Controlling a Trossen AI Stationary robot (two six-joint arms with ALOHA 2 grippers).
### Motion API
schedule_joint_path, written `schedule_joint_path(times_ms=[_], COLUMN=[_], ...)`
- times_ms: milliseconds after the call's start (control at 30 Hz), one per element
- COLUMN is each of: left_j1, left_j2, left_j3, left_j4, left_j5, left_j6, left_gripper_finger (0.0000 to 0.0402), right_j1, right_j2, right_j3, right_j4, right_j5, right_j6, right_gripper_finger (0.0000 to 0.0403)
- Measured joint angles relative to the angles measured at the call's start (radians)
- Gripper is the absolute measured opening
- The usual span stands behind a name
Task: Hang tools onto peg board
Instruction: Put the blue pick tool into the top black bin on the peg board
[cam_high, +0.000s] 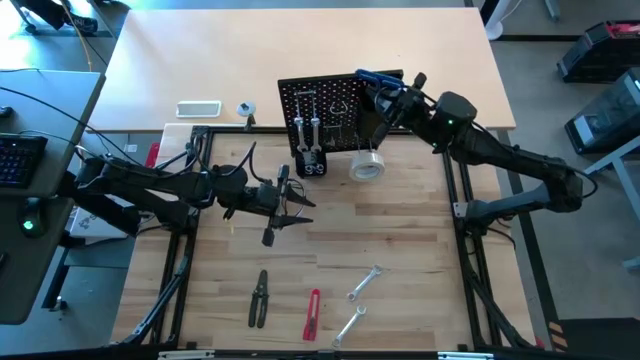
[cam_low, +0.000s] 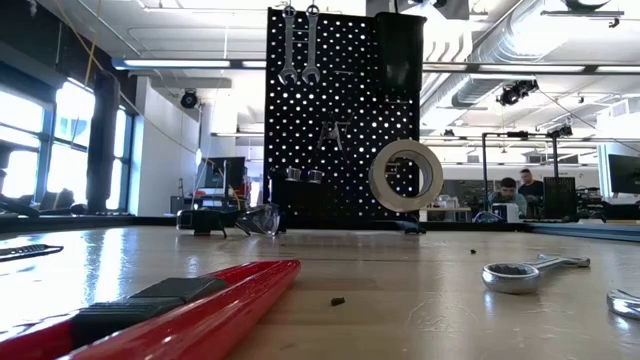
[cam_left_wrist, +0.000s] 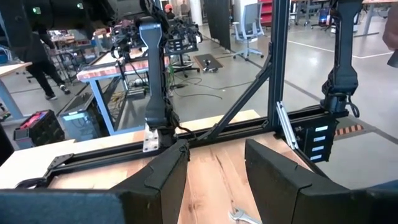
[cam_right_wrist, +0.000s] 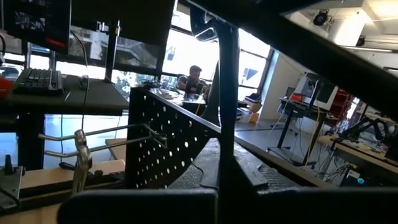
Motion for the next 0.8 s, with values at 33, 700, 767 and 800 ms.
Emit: schedule_joint_path(times_ms=[33,700,767,800], left_j1=[0.000,0.000,0.000,0.000], left_j2=[0.000,0.000,0.000,0.000], left_j3=[0.000,0.000,0.000,0.000], left_j4=[0.000,-0.007,-0.007,-0.007], left_j5=[0.000,0.000,-0.001,-0.001], left_j6=[-0.001,-0.006,-0.006,-0.006], left_gripper_finger=[0.0152,0.0152,0.0152,0.0152], right_j1=[0.000,0.000,0.000,0.000], right_j2=[0.000,-0.016,-0.021,-0.023], right_j3=[0.000,-0.001,-0.001,-0.001], right_j4=[-0.003,-0.164,-0.173,-0.182], right_j5=[0.000,0.045,0.045,0.045], right_j6=[0.002,0.026,0.026,0.026], right_gripper_finger=[0.0000,0.0008,0.0008,0.0009])
